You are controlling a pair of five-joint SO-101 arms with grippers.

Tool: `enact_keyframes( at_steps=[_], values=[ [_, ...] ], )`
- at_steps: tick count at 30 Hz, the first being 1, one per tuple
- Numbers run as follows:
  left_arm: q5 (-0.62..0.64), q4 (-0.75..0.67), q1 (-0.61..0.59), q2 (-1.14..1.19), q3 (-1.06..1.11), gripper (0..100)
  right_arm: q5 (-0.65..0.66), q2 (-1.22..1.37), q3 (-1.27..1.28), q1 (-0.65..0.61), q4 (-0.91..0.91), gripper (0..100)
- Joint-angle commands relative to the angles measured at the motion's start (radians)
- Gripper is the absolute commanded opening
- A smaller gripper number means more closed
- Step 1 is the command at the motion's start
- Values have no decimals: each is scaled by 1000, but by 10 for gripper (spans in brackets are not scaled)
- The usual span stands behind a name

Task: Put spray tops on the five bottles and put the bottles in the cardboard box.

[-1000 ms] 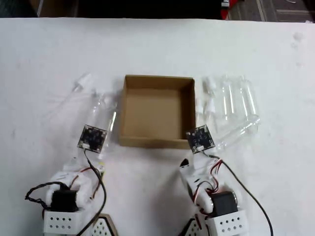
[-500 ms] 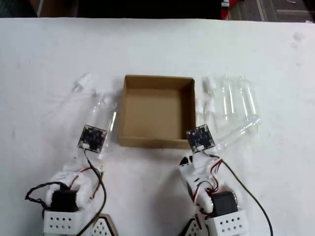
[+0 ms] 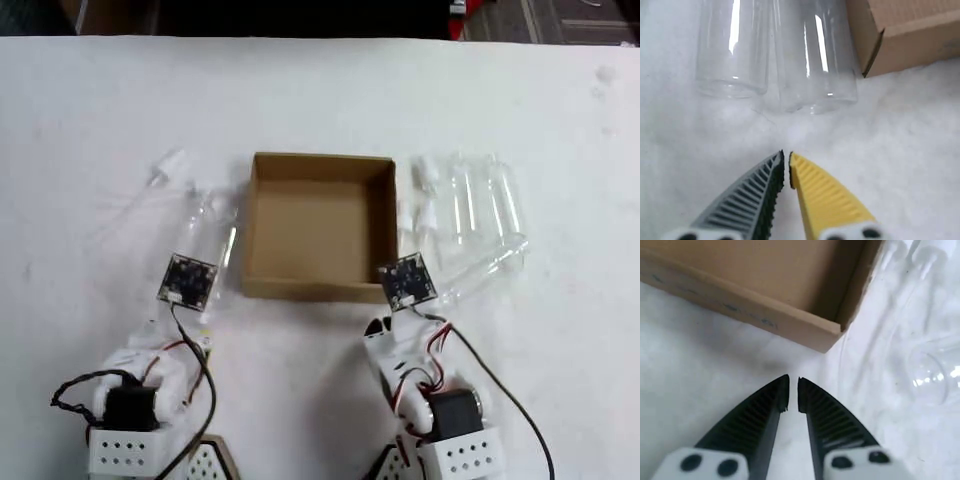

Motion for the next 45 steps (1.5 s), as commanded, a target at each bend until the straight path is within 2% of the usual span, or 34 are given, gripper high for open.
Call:
enact_keyframes(
  at_steps=[1, 25, 27, 33, 36, 39, 44, 45],
  values=[
    [-6, -2, -7, -10, -2, 24, 5, -1, 8, -8, 4, 15],
    [-9, -25, -7, -10, -2, 24, 14, -2, 8, -2, -30, 22],
    [-11, -25, -7, -10, -2, 24, 14, -2, 8, -2, -30, 61],
    [-12, -25, -7, -10, -2, 24, 8, -1, 8, -1, -19, 270],
    [-14, -26, -7, -10, -2, 24, 6, -1, 8, -2, -5, 314],
    [-14, -26, -7, -10, -2, 24, 6, -1, 8, -2, -1, 271],
    [-14, -26, -7, -10, -2, 24, 6, -1, 8, -8, -7, 0],
    [-14, -26, -7, -10, -2, 24, 6, -1, 8, -8, -7, 24]
  ],
)
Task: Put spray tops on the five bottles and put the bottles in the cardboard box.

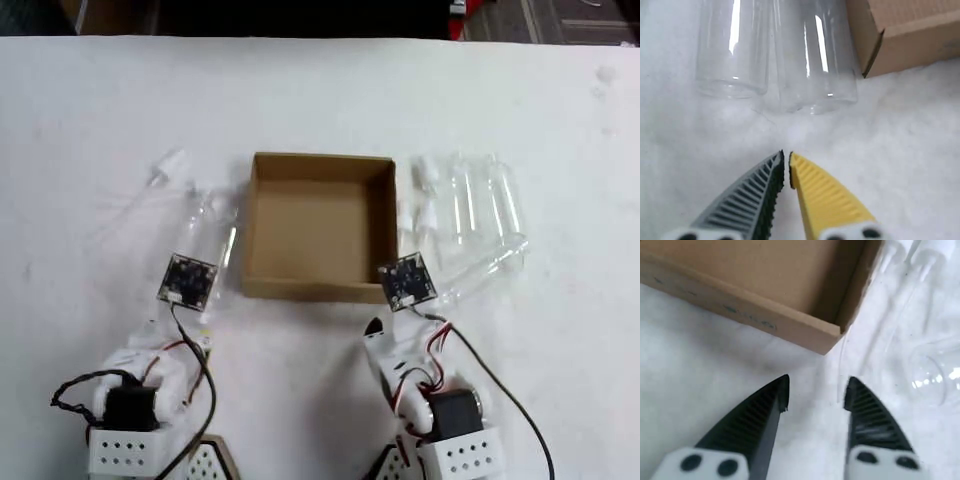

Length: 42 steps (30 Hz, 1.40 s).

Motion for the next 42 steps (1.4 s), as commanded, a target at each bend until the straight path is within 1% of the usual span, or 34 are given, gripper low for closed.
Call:
enact_keyframes(
  at_steps=[1, 4, 7, 42],
  values=[
    [-14, -26, -7, -10, -2, 24, 5, -1, 8, -8, -1, 64],
    [-14, -26, -7, -10, -2, 24, 5, -1, 8, -8, -2, 133],
    [-14, -26, -7, -10, -2, 24, 5, -1, 8, -8, -2, 158],
    [-14, -38, -7, -10, -2, 24, 5, -1, 8, -8, 4, 159]
  ],
)
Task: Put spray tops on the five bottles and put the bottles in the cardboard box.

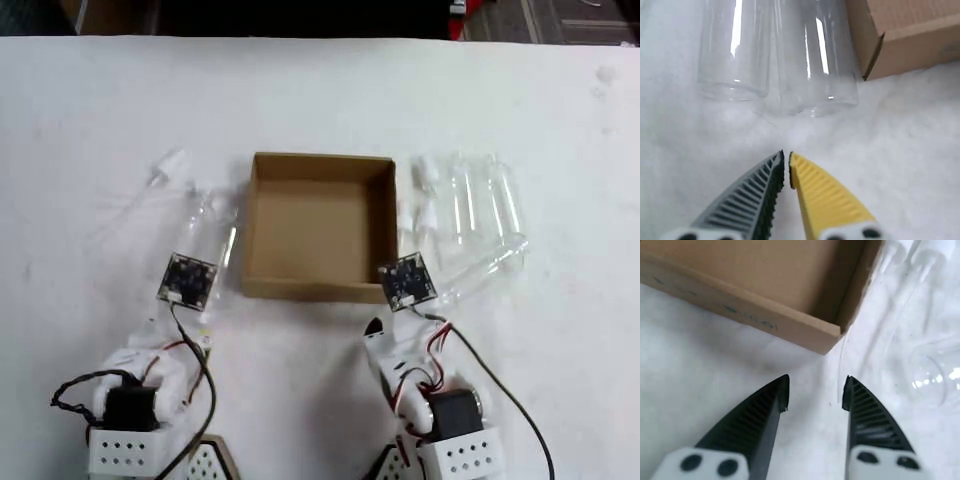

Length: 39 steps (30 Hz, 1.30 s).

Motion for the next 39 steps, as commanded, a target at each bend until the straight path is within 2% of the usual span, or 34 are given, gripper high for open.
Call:
enact_keyframes(
  at_steps=[1, 13, 15, 18, 23, 28, 32, 34, 39],
  values=[
    [-14, -29, -7, -10, -2, 24, 5, -1, 8, -8, 4, 159],
    [-14, -25, -7, -10, -2, 24, 5, -1, 8, -2, 24, 157],
    [-14, -23, -1, -10, -2, 24, 5, -1, 8, -2, 24, 125],
    [-14, -21, -4, -10, -2, 24, 5, -1, 8, -2, 24, 10],
    [-9, -11, 1, -10, -2, 24, 11, -1, 8, -4, 19, 82],
    [-14, -95, -5, -10, -2, 24, 11, -1, 8, -8, 2, 91],
    [-8, -160, -5, -10, -2, 24, 11, -2, 8, 1, -131, 92],
    [-6, -161, -7, -10, -2, 24, 11, -2, 8, 1, -254, 92],
    [-12, -127, -8, -10, -2, 24, 12, -2, 8, -2, -802, 94]
  ],
)
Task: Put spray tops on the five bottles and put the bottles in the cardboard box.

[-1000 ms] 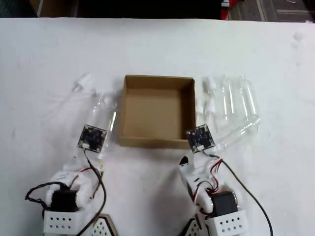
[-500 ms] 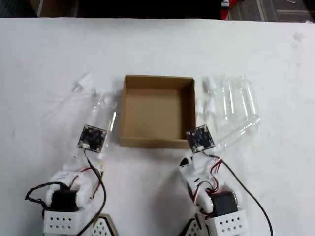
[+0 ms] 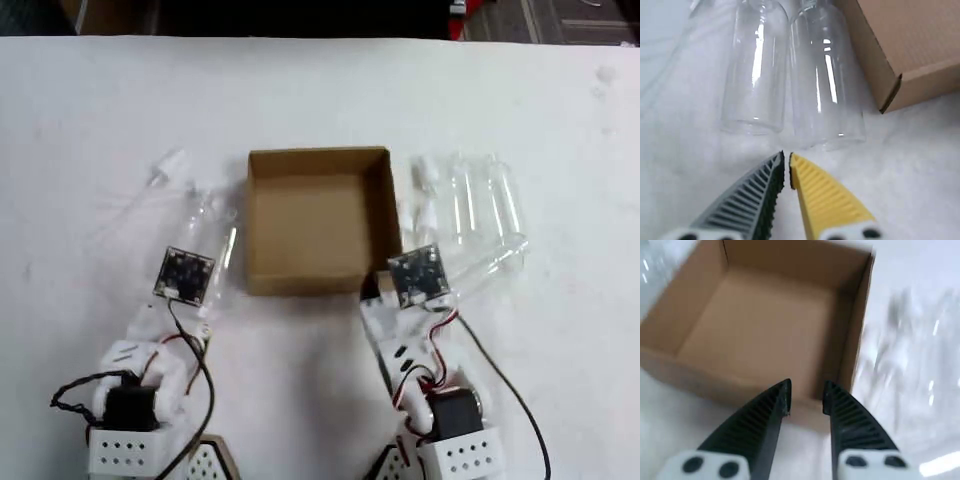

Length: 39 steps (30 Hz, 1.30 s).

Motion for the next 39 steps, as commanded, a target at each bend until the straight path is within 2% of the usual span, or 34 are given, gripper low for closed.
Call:
enact_keyframes(
  at_steps=[1, 4, 6, 8, 12, 15, 18, 22, 23, 26, 33, 39],
  values=[
    [-9, 6, -8, -10, -2, 24, 12, -1, 8, -1, -469, 101],
    [-9, 6, -8, -10, -2, 24, 12, 1, 8, -12, -697, 174],
    [-9, 6, -8, -10, -2, 24, 6, 1, 8, -47, -728, 228],
    [-9, 5, -8, -10, -2, 24, 5, 1, 8, -81, -684, 262],
    [-11, 5, -8, -10, -2, 24, 3, 1, 8, -128, -496, 265],
    [-12, 11, -99, -10, -11, 27, 3, 1, 8, -130, -403, 265],
    [-12, -37, -243, -12, -46, 27, 3, 1, 8, -120, -361, 228],
    [-11, -152, -380, -12, -49, 24, 3, 1, 8, -120, -338, 19],
    [-11, -167, -401, -12, -48, 24, 3, 1, 8, -120, -338, 5],
    [-8, -190, -410, -12, -32, 24, 3, -1, 8, -107, -338, 80],
    [-2, -196, -410, -12, -44, 24, 3, -2, 8, 25, -338, 87],
    [-2, -187, -410, -12, -51, 24, 11, -1, 8, 8, -318, 88]
  ],
)
